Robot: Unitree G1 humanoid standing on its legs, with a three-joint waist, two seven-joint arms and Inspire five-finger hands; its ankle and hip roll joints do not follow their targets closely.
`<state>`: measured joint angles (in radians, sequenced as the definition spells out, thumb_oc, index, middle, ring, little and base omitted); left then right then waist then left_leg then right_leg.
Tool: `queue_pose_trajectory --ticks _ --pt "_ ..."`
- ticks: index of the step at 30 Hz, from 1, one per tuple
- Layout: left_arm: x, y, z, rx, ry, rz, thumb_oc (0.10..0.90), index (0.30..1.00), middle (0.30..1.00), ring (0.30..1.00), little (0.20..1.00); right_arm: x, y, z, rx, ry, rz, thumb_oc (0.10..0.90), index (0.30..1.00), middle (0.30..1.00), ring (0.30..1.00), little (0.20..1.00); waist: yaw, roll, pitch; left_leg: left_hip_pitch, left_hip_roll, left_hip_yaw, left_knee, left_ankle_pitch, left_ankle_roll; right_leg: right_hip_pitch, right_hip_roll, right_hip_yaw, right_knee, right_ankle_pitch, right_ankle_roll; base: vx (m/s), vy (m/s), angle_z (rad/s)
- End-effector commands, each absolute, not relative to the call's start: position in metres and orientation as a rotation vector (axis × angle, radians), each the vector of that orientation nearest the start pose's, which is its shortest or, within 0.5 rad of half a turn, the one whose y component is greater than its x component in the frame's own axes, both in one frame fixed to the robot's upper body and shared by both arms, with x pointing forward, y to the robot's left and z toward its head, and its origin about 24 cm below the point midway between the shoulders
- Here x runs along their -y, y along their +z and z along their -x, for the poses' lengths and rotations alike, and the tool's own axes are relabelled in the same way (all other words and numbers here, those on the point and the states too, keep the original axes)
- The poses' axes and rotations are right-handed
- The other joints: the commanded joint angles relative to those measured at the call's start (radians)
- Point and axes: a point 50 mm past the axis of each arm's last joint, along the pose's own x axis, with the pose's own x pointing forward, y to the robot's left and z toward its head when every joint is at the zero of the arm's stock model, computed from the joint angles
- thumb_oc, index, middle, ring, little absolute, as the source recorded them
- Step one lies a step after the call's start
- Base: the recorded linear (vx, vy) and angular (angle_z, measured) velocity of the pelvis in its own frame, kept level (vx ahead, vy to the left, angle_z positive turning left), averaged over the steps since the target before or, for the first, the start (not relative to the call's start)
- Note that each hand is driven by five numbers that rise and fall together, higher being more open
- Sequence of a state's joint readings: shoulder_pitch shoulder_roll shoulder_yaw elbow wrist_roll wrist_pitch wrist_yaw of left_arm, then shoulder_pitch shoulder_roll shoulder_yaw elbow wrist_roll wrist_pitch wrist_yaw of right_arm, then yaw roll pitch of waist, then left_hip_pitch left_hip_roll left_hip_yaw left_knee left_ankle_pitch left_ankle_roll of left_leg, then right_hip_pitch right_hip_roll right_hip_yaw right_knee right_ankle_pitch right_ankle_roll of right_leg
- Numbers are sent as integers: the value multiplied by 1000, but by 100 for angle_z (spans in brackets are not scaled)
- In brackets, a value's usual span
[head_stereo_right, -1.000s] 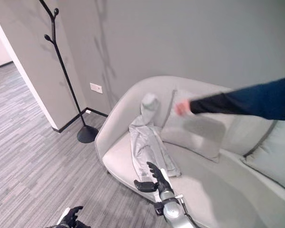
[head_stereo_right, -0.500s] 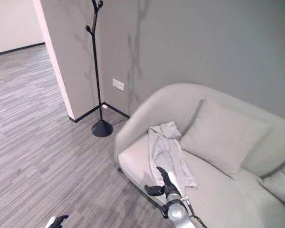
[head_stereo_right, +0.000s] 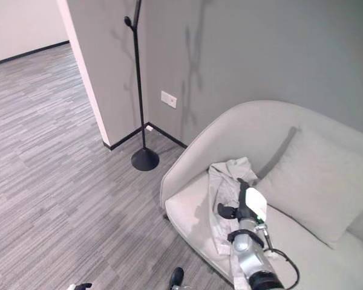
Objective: Hang the clothes on the sofa on the clothes rack.
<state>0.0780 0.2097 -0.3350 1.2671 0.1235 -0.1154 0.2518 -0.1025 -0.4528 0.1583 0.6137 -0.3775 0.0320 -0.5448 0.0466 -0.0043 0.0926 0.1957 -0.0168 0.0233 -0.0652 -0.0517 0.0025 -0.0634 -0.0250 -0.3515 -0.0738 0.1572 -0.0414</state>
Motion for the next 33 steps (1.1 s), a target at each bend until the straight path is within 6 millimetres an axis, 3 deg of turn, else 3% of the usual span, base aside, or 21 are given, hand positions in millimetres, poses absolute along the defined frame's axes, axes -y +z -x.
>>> queue_pose_trajectory --ticks 1,2,3,4,5,6,7,8,9,13,17,23,28,33 --pt "-194 -161 -99 -968 -198 -698 800 900 900 900 900 290 28 -258 -29 -561 1072 800 900 900 900 900 6 -41 22 -184 60 1 276 -85 -88 54 -61 82 10 -122 131 44 -185 6" --pt "-194 -157 -111 -922 -130 -676 800 900 900 900 900 294 28 -258 -19 -562 1142 800 900 900 900 900 22 -36 67 -299 66 -52 438 -41 -118 81 -61 89 -13 -142 119 18 -85 15" --pt "-194 -156 -113 -917 -112 -663 800 900 900 900 900 295 27 -259 -27 -564 1142 800 900 900 900 900 18 -32 69 -319 88 -56 410 -57 -117 78 -68 89 -13 -149 125 136 159 -32" --pt "-197 -156 -110 -923 -57 -625 800 900 900 900 900 298 26 -261 -44 -585 1143 800 900 900 900 900 22 -15 74 -336 180 -76 224 2 -119 70 -90 110 -13 -152 153 163 272 -57" --pt "-196 -157 -108 -927 -51 -623 800 900 900 900 900 298 27 -263 -40 -588 1144 800 900 900 900 900 29 -2 79 -353 213 -108 132 58 -123 64 -92 127 -13 -160 159 170 385 -122" --pt "-189 -157 -109 -915 -85 -642 800 900 900 900 900 302 30 -266 -36 -602 1150 800 900 900 900 900 23 27 92 -374 253 -107 -15 125 -143 58 -103 138 -13 -184 169 125 274 -105" --pt "-184 -160 -103 -933 -129 -655 800 900 900 900 900 308 33 -267 -40 -613 1168 800 900 900 900 900 14 53 81 -364 276 -84 -22 110 -154 56 -98 141 -13 -191 175 134 376 -95" --pt "-180 -161 -100 -911 -197 -720 800 900 900 900 900 308 30 -267 -57 -602 1195 800 900 900 900 900 4 88 76 -360 272 -79 -22 134 -169 37 -106 159 -13 -177 185 101 351 -54" --pt "-179 -160 -104 -889 -225 -736 800 900 900 900 900 307 32 -272 -56 -599 1179 800 900 900 900 900 -1 96 75 -363 258 -69 -22 133 -166 21 -123 169 -13 -161 194 39 291 -27" --pt "-187 -155 -116 -842 -218 -769 800 900 900 900 900 298 31 -285 -74 -570 1132 800 900 900 900 900 0 92 88 -357 209 -20 -22 121 -145 -9 -176 207 -13 -126 214 43 224 -26" --pt "-198 -144 -144 -796 -67 -691 800 900 900 900 900 275 25 -303 -102 -471 1102 800 900 900 900 900 14 79 136 -378 168 3 -22 119 -127 -55 -234 220 -13 -84 229 -14 160 -7" --pt "-187 -129 -178 -652 -83 -701 800 900 900 900 900 258 30 -325 -98 -434 1052 800 900 900 900 900 34 55 189 -458 147 -12 -22 144 -123 -128 -254 215 -12 -47 236 -29 25 12" --pt "-175 -120 -191 -570 -106 -686 800 900 900 900 900 263 29 -333 -167 -460 1096 800 900 900 900 900 58 63 215 -514 140 -28 -22 164 -128 -172 -260 205 -10 -32 237 -24 -2 8" --pt "-168 -119 -196 -539 -136 -759 800 900 900 900 900 274 48 -338 -105 -617 1084 800 900 900 900 900 65 65 235 -554 147 -34 -22 177 -137 -209 -258 204 -13 -22 242 -17 -2 6"
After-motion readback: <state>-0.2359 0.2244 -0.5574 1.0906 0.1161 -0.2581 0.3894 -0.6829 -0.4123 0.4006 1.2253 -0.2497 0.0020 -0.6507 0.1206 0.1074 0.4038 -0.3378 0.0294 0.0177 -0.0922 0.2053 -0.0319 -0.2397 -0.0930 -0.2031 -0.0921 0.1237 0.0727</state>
